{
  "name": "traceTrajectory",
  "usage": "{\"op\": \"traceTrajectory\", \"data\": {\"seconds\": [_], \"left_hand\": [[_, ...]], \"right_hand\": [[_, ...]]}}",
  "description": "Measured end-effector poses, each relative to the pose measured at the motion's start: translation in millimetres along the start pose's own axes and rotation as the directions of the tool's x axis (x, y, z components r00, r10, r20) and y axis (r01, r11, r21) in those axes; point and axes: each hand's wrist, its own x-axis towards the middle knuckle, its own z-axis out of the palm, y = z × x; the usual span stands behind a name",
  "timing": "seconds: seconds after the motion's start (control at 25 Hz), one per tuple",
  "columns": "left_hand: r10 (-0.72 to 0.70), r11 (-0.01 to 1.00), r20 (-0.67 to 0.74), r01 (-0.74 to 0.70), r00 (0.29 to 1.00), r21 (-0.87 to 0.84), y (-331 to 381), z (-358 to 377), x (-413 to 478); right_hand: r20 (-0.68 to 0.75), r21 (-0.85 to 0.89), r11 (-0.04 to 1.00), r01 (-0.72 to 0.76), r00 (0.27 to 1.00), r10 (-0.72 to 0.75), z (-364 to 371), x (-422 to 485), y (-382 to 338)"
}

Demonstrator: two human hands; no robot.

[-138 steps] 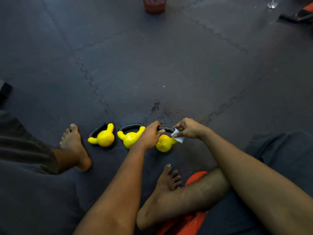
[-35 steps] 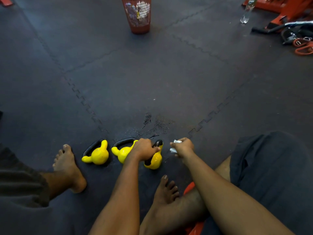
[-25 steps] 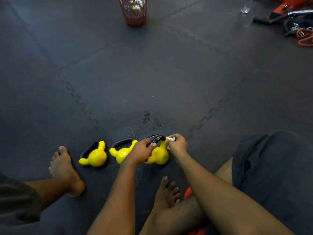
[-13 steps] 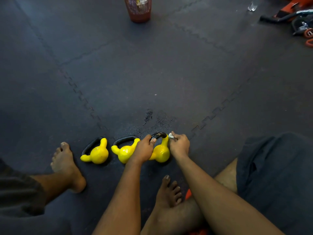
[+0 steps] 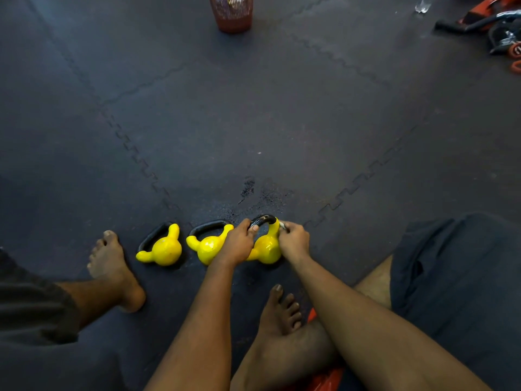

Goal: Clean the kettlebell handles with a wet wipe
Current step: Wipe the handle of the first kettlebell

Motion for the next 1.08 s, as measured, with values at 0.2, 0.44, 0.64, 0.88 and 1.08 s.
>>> {"op": "traceTrajectory", "data": {"seconds": [0.2, 0.44, 0.64, 0.88, 1.08], "left_hand": [[-0.001, 1.0, 0.004, 0.001, 1.0, -0.008, 1, -2, -2], [0.003, 1.0, 0.004, -0.003, 1.0, -0.012, -1, -3, -2], [-0.009, 1.0, 0.004, 0.009, 1.0, -0.019, -3, -3, -2], [-0.024, 0.999, 0.004, 0.024, 1.0, -0.034, -4, -3, -2], [-0.02, 1.0, -0.008, 0.02, 1.0, -0.007, -3, -2, -2]], "right_hand": [[-0.002, 0.082, 0.996, 0.032, 1.0, -0.031, 0, 0, -1], [-0.019, 0.084, 0.996, 0.043, 0.999, -0.041, 1, 0, -4], [-0.084, 0.114, 0.992, 0.052, 0.996, -0.042, 2, -3, -1], [-0.09, 0.026, 0.994, 0.104, 0.991, -0.101, 4, -5, -2], [-0.101, 0.0, 0.999, 0.054, 0.993, -0.054, 3, -12, -4]]}}
